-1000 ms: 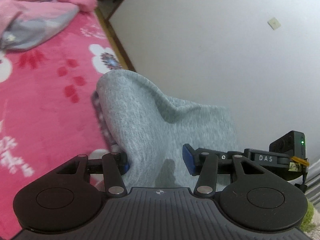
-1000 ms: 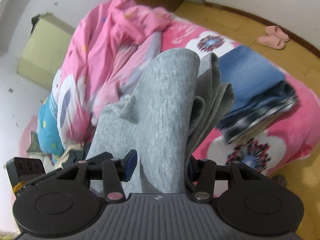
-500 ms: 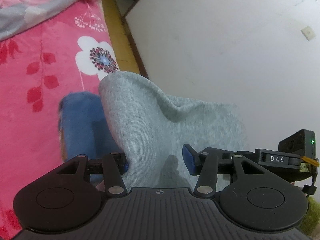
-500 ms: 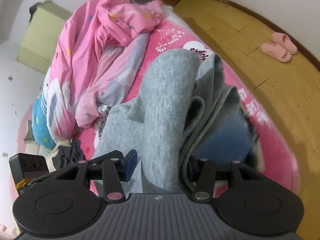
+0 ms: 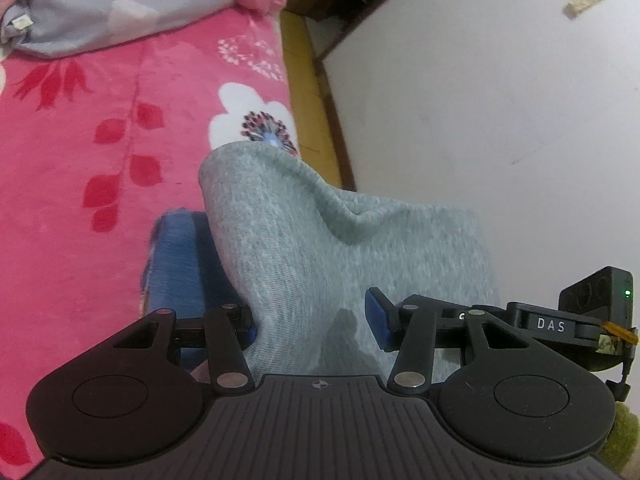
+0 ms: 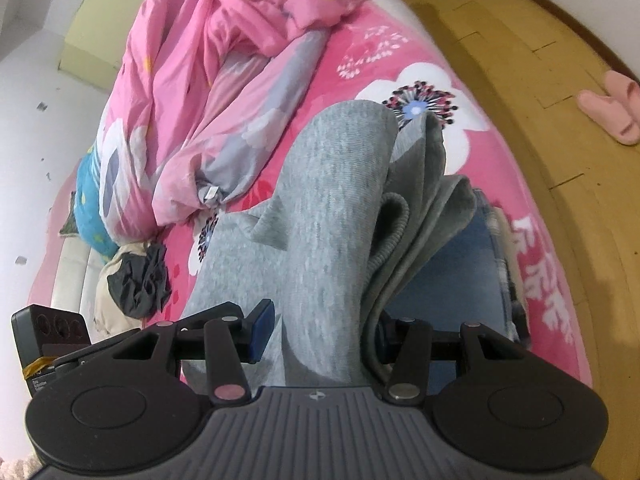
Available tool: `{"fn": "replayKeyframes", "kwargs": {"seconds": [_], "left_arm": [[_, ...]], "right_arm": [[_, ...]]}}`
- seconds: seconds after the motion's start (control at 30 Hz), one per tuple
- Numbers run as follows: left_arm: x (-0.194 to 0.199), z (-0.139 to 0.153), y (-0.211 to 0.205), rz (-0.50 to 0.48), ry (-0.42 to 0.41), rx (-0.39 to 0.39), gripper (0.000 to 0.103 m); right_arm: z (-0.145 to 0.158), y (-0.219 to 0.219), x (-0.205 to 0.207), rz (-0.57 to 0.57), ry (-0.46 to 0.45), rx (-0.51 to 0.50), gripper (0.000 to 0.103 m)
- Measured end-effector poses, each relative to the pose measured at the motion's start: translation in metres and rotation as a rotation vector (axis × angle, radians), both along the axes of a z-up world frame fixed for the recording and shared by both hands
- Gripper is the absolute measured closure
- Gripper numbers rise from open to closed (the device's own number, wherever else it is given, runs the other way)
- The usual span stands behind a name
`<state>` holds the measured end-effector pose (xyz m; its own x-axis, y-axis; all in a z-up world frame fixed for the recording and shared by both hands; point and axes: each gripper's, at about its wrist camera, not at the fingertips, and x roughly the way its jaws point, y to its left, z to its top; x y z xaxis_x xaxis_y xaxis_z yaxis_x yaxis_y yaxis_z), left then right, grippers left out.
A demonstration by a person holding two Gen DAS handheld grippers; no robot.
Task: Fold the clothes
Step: 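Carry the folded grey sweatshirt with both grippers over the folded clothes stack, then lower the grey sweatshirt onto the stack and open both grippers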
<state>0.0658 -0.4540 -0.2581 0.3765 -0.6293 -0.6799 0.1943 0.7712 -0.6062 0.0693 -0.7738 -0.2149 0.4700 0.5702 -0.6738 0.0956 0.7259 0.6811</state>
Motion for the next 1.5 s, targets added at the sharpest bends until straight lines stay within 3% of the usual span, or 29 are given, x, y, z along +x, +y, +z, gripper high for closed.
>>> {"fn": "replayKeyframes", "kwargs": {"seconds": [0.23,0.43,0.57,0.73,0.83,0.97,1.07,1.17,1.23,1.27,1.37,1.5], "left_arm": [[0.006,-0.021,0.003,0.025,0.032,0.036,0.054],[0.016,-0.052,0.009,0.033,0.08,0.066,0.054],[0.019,-0.058,0.015,0.037,0.113,0.081,0.042],[0.006,-0.032,0.035,0.137,0.042,0.096,0.041],[-0.003,-0.001,0.044,0.198,-0.079,0.109,0.041],[0.006,0.027,0.012,0.055,-0.243,0.182,0.042],[0.022,0.015,-0.026,-0.071,-0.287,0.293,0.042],[0.04,-0.014,-0.05,-0.103,-0.286,0.384,0.044],[0.045,-0.026,-0.05,-0.078,-0.277,0.406,0.044],[0.047,-0.031,-0.05,-0.066,-0.271,0.414,0.044],[0.044,-0.027,-0.046,-0.063,-0.283,0.433,0.044],[0.028,-0.003,-0.033,-0.037,-0.314,0.414,0.043]], "right_arm": [[-0.031,-0.002,0.017,0.031,0.028,0.039,0.051],[-0.078,-0.019,0.02,-0.03,0.087,0.078,0.051],[-0.088,-0.03,0.019,-0.047,0.117,0.084,0.041],[-0.07,-0.059,0.012,-0.149,0.088,0.036,0.038],[-0.04,-0.071,0.002,-0.208,-0.007,-0.054,0.04],[0.005,-0.035,0.002,-0.104,-0.208,-0.306,0.047],[0.012,0.004,0.013,0.044,-0.294,-0.428,0.051],[-0.017,0.033,0.034,0.141,-0.253,-0.5,0.06],[-0.045,0.032,0.049,0.118,-0.187,-0.506,0.072],[-0.055,0.03,0.054,0.097,-0.162,-0.499,0.073],[-0.057,0.02,0.059,0.026,-0.154,-0.464,0.075],[-0.019,0.004,0.031,-0.018,-0.25,-0.506,0.075]]}}
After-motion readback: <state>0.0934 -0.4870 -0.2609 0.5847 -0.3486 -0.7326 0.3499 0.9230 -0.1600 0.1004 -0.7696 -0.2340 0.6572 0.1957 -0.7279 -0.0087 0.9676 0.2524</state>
